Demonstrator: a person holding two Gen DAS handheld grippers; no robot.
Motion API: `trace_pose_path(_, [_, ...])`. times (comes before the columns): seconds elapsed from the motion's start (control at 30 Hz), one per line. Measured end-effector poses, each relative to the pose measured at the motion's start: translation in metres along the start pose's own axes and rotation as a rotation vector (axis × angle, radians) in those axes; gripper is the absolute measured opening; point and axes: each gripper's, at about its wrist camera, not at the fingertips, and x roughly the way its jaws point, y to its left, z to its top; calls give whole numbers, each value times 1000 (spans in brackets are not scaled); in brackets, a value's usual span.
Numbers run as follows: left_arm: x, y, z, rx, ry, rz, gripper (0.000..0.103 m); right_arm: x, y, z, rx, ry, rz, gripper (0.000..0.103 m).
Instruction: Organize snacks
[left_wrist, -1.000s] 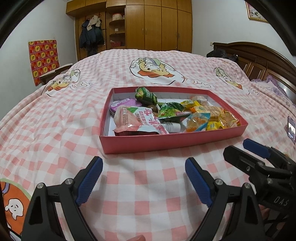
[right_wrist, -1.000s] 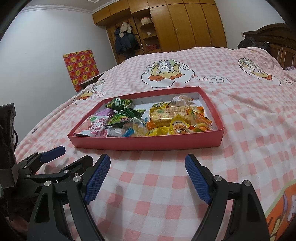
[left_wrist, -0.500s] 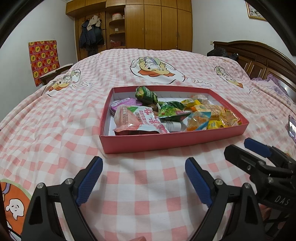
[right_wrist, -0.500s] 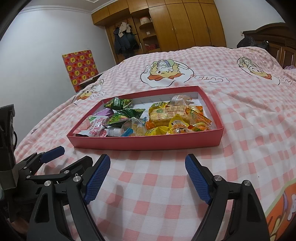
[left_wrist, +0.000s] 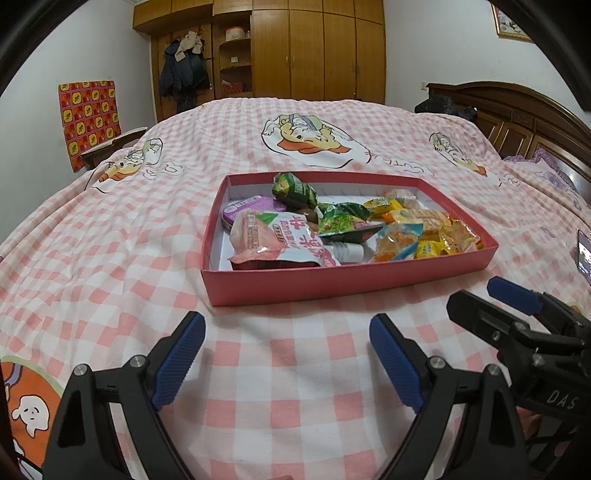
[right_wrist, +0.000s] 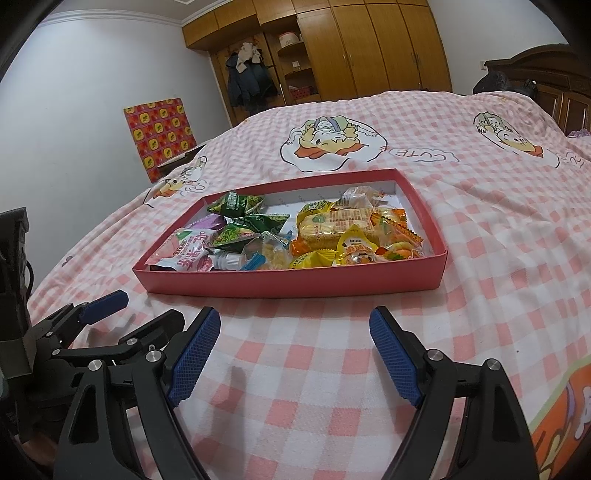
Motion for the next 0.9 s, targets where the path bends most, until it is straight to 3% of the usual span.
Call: trace_pose_path(0.9, [0, 0, 0, 3, 4, 7, 93, 0, 4, -1, -13, 2, -10, 85])
